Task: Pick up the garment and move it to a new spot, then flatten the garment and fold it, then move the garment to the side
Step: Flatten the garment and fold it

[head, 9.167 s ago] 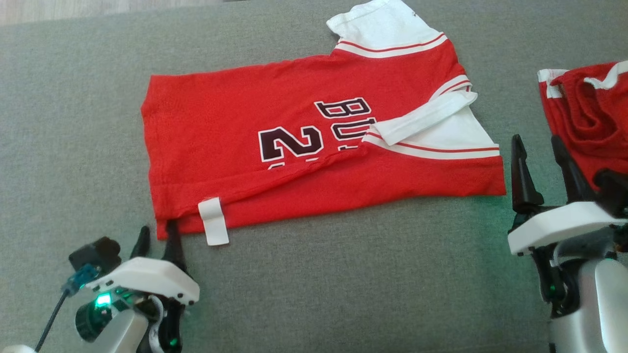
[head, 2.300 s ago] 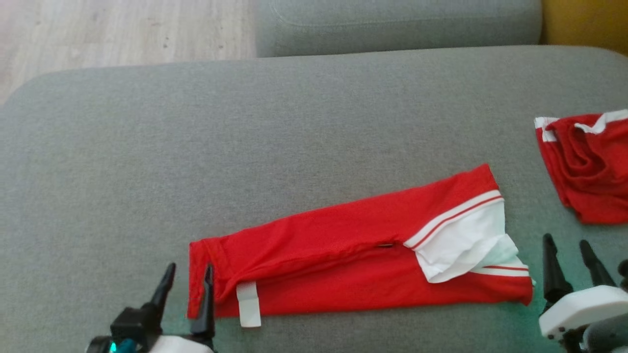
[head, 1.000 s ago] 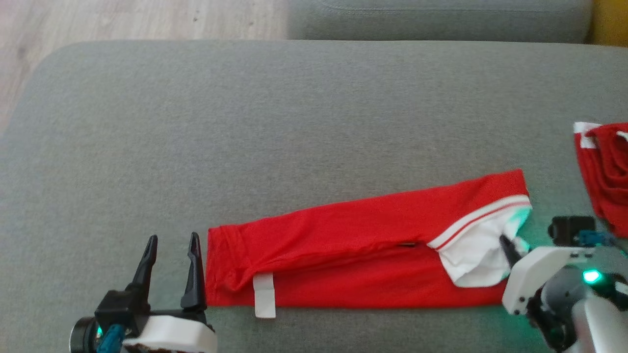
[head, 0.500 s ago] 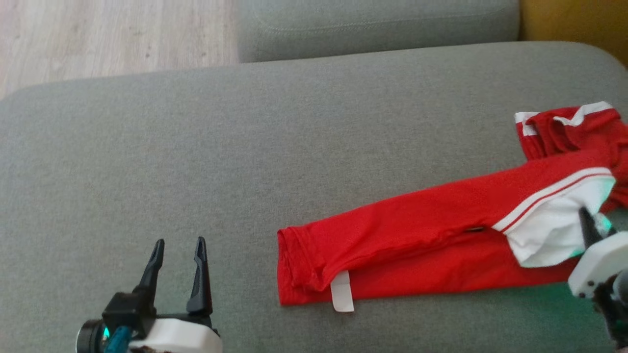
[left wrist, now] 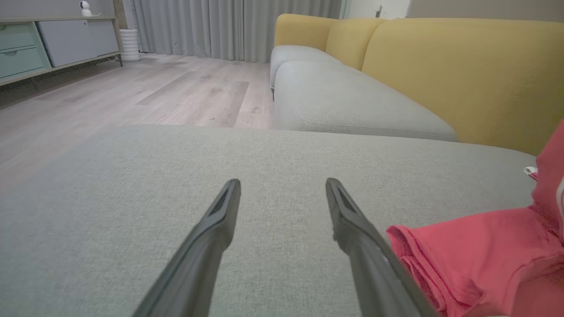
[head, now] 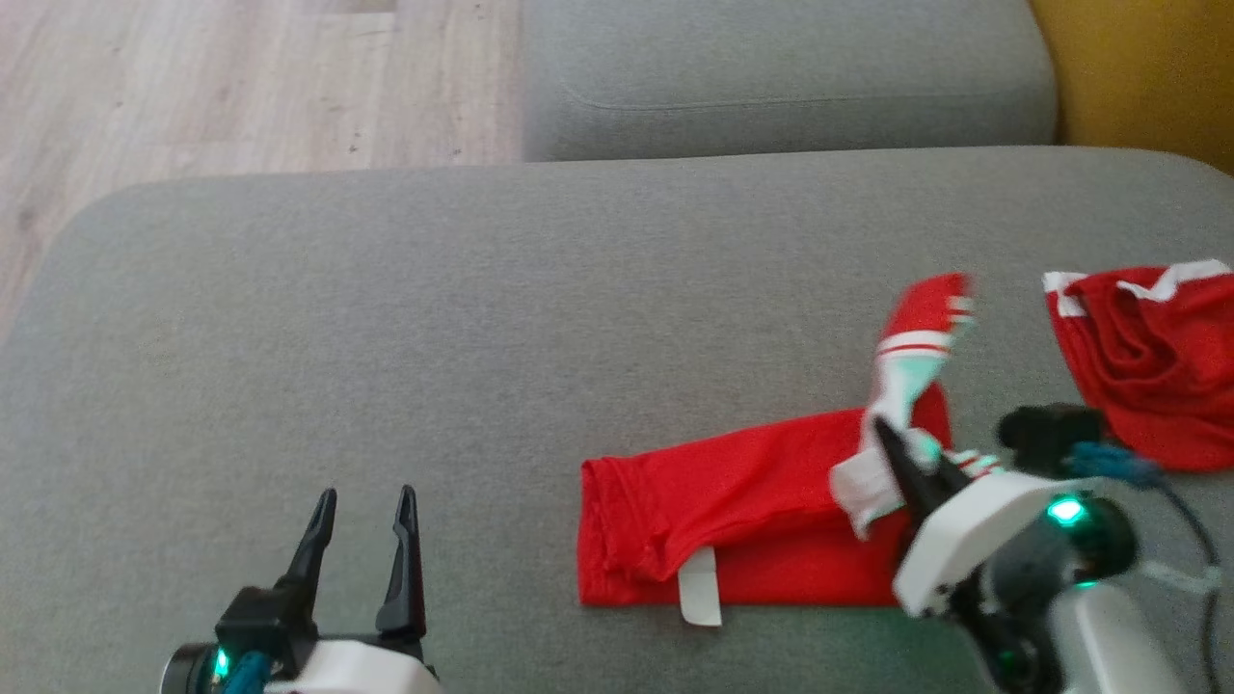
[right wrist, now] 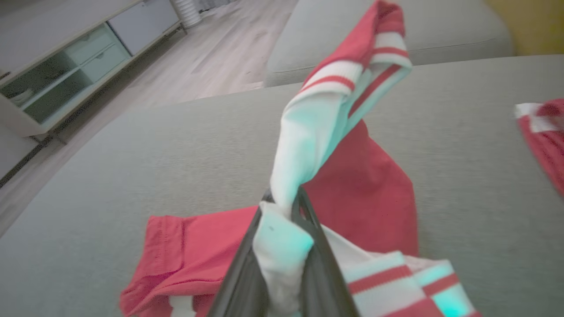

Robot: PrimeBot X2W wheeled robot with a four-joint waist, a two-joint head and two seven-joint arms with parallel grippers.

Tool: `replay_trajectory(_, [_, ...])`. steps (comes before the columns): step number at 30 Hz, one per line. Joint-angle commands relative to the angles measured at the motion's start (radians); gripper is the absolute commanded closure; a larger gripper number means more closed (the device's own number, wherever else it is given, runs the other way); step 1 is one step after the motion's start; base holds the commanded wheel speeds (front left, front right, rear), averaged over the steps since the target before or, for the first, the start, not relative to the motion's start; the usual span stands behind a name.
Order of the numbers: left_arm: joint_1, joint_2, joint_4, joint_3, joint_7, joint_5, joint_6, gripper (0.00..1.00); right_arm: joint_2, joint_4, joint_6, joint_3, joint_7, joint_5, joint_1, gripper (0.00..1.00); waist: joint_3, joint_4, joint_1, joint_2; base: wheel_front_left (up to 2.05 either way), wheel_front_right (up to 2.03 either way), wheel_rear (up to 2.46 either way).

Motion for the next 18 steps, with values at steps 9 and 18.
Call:
replay_trajectory(9, [-0.03,0.02,-0.033,0.03,0.0,-0.003,0.004,0.0,0.015,0.071,0.008,0.312,-0.048,0.135,-0.095,1.0,0.013,0.068,0.0001,0.0,0.0,0.0,0.0])
replay_trajectory(18, [-0.045,0.004,-0.019,0.025,-0.005,-0.003,0.0,0.0,0.016,0.253,0.008,0.449,-0.094,0.202,-0.203,0.18,0.024,0.107,0.0001,0.0,0.0,0.0,0.0])
